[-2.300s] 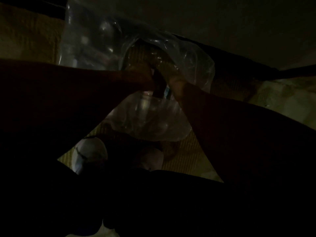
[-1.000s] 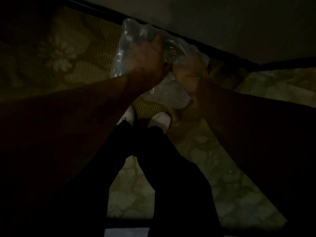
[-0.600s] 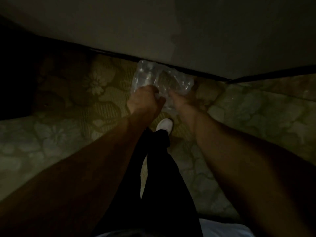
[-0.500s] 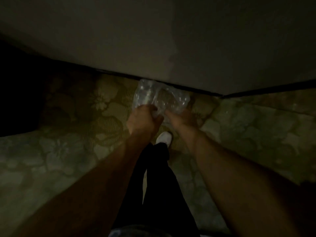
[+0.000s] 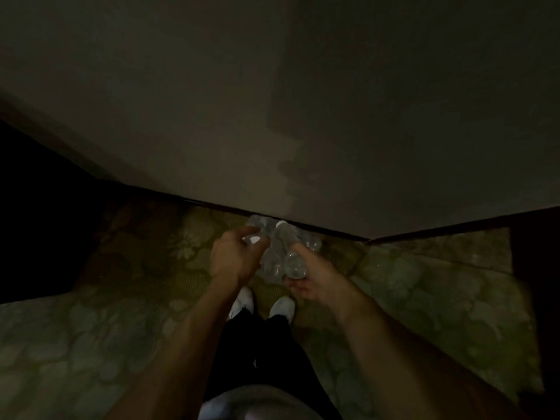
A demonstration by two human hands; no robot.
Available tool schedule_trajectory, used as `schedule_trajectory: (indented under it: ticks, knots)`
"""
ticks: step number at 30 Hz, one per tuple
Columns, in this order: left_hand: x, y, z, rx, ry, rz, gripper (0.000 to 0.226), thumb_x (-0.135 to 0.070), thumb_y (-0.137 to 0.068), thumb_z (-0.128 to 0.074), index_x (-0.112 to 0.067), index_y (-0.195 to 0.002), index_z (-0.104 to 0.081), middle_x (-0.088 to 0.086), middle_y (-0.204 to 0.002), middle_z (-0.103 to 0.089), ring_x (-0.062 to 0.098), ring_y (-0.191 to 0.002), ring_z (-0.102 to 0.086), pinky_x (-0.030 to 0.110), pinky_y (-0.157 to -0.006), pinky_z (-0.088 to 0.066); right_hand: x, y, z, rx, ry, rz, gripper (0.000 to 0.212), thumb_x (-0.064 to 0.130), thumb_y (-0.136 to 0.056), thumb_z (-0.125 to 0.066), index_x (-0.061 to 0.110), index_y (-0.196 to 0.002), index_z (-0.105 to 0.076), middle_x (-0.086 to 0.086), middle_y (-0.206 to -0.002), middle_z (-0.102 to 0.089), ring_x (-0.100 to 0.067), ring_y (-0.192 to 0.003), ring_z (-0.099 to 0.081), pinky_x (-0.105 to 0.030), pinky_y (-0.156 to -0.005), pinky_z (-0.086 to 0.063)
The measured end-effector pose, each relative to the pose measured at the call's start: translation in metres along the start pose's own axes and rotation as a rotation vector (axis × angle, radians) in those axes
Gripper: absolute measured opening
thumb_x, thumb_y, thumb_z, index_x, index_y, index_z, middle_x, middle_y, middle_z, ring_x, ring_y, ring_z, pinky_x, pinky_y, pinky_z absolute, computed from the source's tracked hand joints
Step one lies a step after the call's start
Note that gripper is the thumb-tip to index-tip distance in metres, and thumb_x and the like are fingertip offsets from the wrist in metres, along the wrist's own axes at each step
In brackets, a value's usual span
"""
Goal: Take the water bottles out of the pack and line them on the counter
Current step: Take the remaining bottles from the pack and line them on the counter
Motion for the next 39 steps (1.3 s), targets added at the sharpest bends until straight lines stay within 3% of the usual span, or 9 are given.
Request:
schedule_trajectory:
  ticks: [4,8,11,13,20,26,30,36,39]
  knots:
    - [-0.007,0.013,0.023,0.005,0.065,-0.029,0.036,-0.036,-0.082,-0.070,-0.023,-0.115,-0.071,0.003,-0.081,-0.074,0.014,-0.054,-0.071,0.038,-0.070,-0.061,0.009,0.021,-0.009,-0.057,0.029,0.061,0.036,0.058,-0.083,-0.060,0.025,-0.096,-0.058,-0.008,-0.099,-0.068,-0.019,-0.078,-0.063,-0.027,-0.063,-0.052]
    - [-0.025,0.021,0.042,-0.019,0.055,-0.096,0.041,-0.053,-0.066,-0.064,-0.029,-0.096,-0.076,-0.001,-0.082,-0.074,0.016,-0.063,-0.071,0.040,-0.069,-0.061,0.025,0.034,-0.029,-0.177,0.110,0.154,0.049,0.062,-0.083,-0.057,0.021,-0.110,-0.060,-0.007,-0.095,-0.067,-0.019,-0.069,-0.059,-0.025,-0.057,-0.048]
    - [-0.039,0.026,0.062,-0.060,0.009,-0.138,0.021,-0.044,-0.079,-0.067,-0.028,-0.090,-0.074,-0.002,-0.079,-0.072,0.016,-0.071,-0.070,0.038,-0.070,-0.060,0.031,0.046,-0.039,-0.170,0.115,0.221,0.047,0.058,-0.083,-0.062,0.018,-0.106,-0.059,-0.007,-0.097,-0.067,-0.021,-0.081,-0.064,-0.032,-0.070,-0.055]
    - [-0.046,0.028,0.077,-0.086,0.018,-0.170,0.015,-0.038,-0.083,-0.066,-0.027,-0.089,-0.074,-0.003,-0.079,-0.072,0.015,-0.071,-0.070,0.039,-0.072,-0.060,0.038,0.054,-0.043,-0.145,0.105,0.256,0.054,0.055,-0.081,-0.065,0.016,-0.117,-0.056,-0.008,-0.105,-0.067,-0.022,-0.089,-0.065,-0.034,-0.077,-0.057]
    - [-0.073,0.033,0.120,-0.180,-0.133,-0.320,0.013,-0.045,-0.085,-0.057,-0.037,-0.088,-0.067,-0.005,-0.097,-0.070,0.015,-0.087,-0.065,0.039,-0.078,-0.058,0.063,0.076,-0.072,-0.128,0.174,0.389,0.061,0.050,-0.080,-0.065,0.020,-0.130,-0.048,-0.007,-0.114,-0.063,-0.024,-0.099,-0.064,-0.030,-0.067,-0.055]
    - [-0.088,0.045,0.143,-0.276,-0.335,-0.332,0.018,-0.033,-0.084,-0.069,-0.036,-0.101,-0.064,-0.005,-0.104,-0.060,0.016,-0.097,-0.060,0.035,-0.082,-0.055,0.071,0.098,-0.092,-0.056,0.249,0.484,0.059,0.043,-0.083,-0.066,0.015,-0.132,-0.050,-0.009,-0.113,-0.064,-0.025,-0.098,-0.065,-0.039,-0.082,-0.058]
    - [-0.080,0.062,0.165,-0.340,-0.403,-0.304,0.025,-0.021,-0.080,-0.074,-0.034,-0.099,-0.066,-0.003,-0.109,-0.063,0.018,-0.100,-0.059,0.030,-0.076,-0.048,0.068,0.120,-0.112,-0.016,0.319,0.611,0.057,0.047,-0.083,-0.065,0.009,-0.125,-0.055,-0.011,-0.109,-0.067,-0.024,-0.095,-0.066,-0.030,-0.069,-0.054]
    - [-0.077,0.100,0.199,-0.431,-0.334,-0.326,0.024,-0.032,-0.080,-0.075,-0.033,-0.102,-0.068,-0.002,-0.111,-0.065,0.019,-0.102,-0.059,0.029,-0.080,-0.045,0.051,0.150,-0.125,0.186,0.228,0.642,0.039,0.039,-0.085,-0.066,0.016,-0.116,-0.060,-0.009,-0.104,-0.071,-0.026,-0.096,-0.068,-0.037,-0.079,-0.056]
    - [-0.080,0.128,0.216,-0.543,-0.281,-0.343,0.027,-0.044,-0.082,-0.070,-0.032,-0.106,-0.066,0.001,-0.109,-0.067,0.023,-0.100,-0.062,0.035,-0.085,-0.053,0.042,0.169,-0.126,0.338,0.111,0.615,0.046,0.033,-0.083,-0.070,0.014,-0.122,-0.057,-0.007,-0.097,-0.070,-0.022,-0.084,-0.067,-0.034,-0.066,-0.055]
Point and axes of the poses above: each hand's wrist, its own y-axis away from the middle knuckle, its own z-axis out of the back of the hand, x = y × z, the point moved 4 cm from there along -y, towards the middle knuckle
